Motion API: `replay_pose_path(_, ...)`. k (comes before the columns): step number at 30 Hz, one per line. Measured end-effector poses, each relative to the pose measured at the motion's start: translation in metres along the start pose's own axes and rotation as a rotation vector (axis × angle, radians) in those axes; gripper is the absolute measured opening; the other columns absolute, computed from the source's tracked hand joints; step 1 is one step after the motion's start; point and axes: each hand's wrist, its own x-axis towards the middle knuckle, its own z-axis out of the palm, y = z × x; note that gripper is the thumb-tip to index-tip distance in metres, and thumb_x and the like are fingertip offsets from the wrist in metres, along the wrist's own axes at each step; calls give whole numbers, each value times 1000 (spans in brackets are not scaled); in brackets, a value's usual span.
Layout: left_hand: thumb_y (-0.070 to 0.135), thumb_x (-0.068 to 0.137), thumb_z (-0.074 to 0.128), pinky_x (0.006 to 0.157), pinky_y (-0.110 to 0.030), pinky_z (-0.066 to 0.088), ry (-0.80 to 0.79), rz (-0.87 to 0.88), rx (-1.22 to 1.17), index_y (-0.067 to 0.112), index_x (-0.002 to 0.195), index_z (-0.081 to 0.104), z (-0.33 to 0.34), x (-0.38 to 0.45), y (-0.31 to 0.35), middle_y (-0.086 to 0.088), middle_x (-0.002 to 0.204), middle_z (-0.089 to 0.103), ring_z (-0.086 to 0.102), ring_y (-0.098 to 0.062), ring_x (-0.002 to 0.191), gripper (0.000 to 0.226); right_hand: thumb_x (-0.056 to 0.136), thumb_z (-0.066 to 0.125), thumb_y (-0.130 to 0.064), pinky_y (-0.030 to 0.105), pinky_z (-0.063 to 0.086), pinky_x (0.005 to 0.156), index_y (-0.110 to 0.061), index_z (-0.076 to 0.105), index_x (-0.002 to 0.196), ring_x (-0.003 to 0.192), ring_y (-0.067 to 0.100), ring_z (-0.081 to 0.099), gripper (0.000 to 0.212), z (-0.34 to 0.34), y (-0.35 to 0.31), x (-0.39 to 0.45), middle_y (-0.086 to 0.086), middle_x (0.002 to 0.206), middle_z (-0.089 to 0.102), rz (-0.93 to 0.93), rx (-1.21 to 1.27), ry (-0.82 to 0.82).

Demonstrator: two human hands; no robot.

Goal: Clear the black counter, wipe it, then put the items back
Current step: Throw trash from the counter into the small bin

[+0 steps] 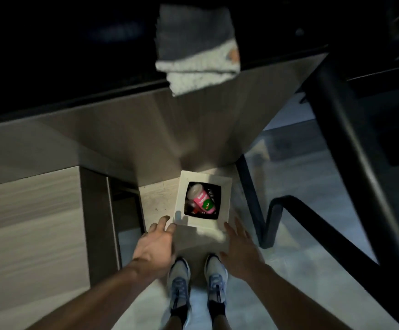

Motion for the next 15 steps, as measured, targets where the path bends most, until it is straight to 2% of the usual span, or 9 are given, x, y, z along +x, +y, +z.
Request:
replay_pose_path(3,29,91,59,119,-43,37,33,14,-36,26,153,36,-30,-76,7,-2,165,16,30,-29,148,66,86,65,-41,45,41,116,-32,14,164,157,30,19,94,-30,-21,-69,-4,173,-7,-36,52,56)
replay_pose_path(5,36,94,58,121,-44,33,45,25,-32,25,153,36,-46,-123,14,-5,167,12,27,-32,149,65,83,65,-39,47,42,114,-31,15,164,151,34,29,95,-54,-39,-122,2,172,6,-29,76,73)
replay_pose_path(6,40,94,57,122,-45,30,46,30,-25,25,155,33,-53,-146,18,-6,169,8,23,-33,150,67,84,65,-36,46,41,115,-30,15,164,151,35,29,95,-67,-48,-149,4,172,10,-19,105,85)
replay_pose_path(9,49,94,54,127,-45,18,69,51,-17,26,160,25,-67,-203,32,-6,171,-3,10,-32,156,75,88,69,-32,44,35,121,-32,15,165,156,27,19,95,-98,-63,-222,0,173,5,-22,180,167)
replay_pose_path(12,54,96,50,128,-44,12,112,76,-24,28,161,20,-75,-248,51,-7,171,-6,4,-32,157,76,91,69,-39,42,31,123,-32,16,164,158,25,15,90,-115,-55,-286,0,174,3,-31,196,196)
replay_pose_path(15,54,97,49,128,-43,11,146,114,-18,30,161,22,-82,-278,82,-4,172,-4,5,-31,157,74,94,66,-47,40,31,123,-31,22,164,157,25,19,84,-133,-28,-336,-3,173,7,0,203,229)
